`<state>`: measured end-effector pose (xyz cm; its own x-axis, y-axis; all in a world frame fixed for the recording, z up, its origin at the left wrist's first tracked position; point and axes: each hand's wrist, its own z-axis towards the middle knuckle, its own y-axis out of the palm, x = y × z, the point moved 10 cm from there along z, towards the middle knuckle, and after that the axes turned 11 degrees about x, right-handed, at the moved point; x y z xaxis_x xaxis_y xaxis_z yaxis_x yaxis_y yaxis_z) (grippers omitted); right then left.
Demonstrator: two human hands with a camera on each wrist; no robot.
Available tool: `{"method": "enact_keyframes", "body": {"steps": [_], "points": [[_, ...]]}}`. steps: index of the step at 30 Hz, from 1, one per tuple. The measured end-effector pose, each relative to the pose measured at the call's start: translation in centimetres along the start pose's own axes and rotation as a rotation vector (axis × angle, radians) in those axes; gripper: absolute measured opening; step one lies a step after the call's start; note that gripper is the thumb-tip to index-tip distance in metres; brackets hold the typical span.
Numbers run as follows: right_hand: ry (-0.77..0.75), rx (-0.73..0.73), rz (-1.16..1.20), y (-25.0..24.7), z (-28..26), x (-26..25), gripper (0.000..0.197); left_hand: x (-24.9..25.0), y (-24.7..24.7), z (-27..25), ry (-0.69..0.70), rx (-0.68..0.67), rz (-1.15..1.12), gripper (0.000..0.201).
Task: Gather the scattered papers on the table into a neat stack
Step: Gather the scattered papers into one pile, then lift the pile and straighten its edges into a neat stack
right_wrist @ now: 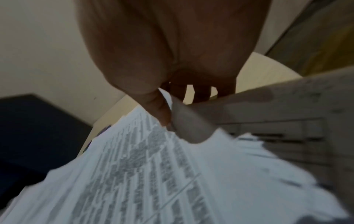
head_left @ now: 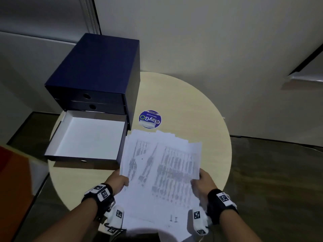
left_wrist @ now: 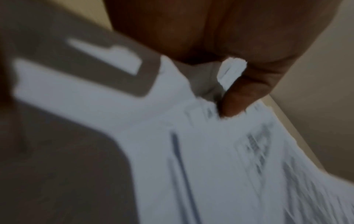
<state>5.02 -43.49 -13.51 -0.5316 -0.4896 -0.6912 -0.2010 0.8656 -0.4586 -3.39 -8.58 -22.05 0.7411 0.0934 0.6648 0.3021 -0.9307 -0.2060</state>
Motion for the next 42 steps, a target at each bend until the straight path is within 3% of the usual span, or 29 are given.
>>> {"method": "enact_keyframes", "body": {"steps": [3, 6, 9, 11, 13, 16, 19, 23, 27, 30, 32, 35, 39, 42], "points": [[0.019, -0.086, 0.051, 2.5, -0.1, 1.0, 0.057, 0.3, 1.4, -0.9, 0.013, -0.078, -0.003, 0.057], [-0.015, 0.064, 0.007, 1.7, 0.6, 1.4, 0.042, 0.0, 2.9, -0.9, 0.057, -0.125, 0.014, 0.080], [-0.100, 0.145, -0.183, 0.8, 0.0, 0.6, 0.028, 0.4, 3.5, -1.6, 0.108, -0.115, 0.136, 0.079], [-0.058, 0.319, -0.157, -1.5, -0.2, 0.9, 0.027, 0.6, 3.7, -1.8, 0.130, -0.088, 0.178, 0.076], [-0.019, 0.376, -0.115, -2.5, -0.3, 1.8, 0.028, 0.9, 3.5, -1.9, 0.137, -0.044, 0.191, 0.075], [-0.057, 0.251, -0.222, -1.4, -0.2, 2.4, 0.017, 1.9, 3.7, -2.9, 0.140, -0.027, 0.197, 0.063], [-0.069, 0.229, -0.283, -2.1, 0.1, 2.5, 0.005, 2.3, 3.2, -3.1, 0.163, 0.030, 0.234, 0.053], [-0.009, 0.359, -0.164, -4.8, 1.0, 3.2, 0.017, 1.2, 2.6, -2.4, 0.116, 0.042, 0.184, 0.049], [0.035, 0.371, -0.086, -4.9, 1.4, 3.2, 0.018, 0.6, 3.1, -2.3, 0.035, -0.014, 0.093, 0.045], [0.089, 0.388, -0.010, -5.6, 2.4, 4.1, 0.024, 1.3, 3.5, -2.7, 0.037, -0.029, 0.097, 0.027], [0.107, 0.386, 0.043, -6.3, 2.9, 4.5, 0.026, 1.5, 3.4, -3.1, 0.040, -0.038, 0.086, 0.026], [0.089, 0.276, 0.017, -5.3, 2.1, 3.5, 0.022, 1.7, 3.5, -2.9, 0.066, -0.044, 0.086, 0.036], [0.125, 0.063, 0.081, 0.6, 0.1, 3.7, 0.018, 0.9, 3.2, -1.2, 0.100, -0.014, 0.186, 0.064], [0.133, 0.046, 0.109, 2.1, -0.2, 4.3, 0.023, 1.7, 2.8, -1.5, 0.138, 0.040, 0.216, 0.035]]}}
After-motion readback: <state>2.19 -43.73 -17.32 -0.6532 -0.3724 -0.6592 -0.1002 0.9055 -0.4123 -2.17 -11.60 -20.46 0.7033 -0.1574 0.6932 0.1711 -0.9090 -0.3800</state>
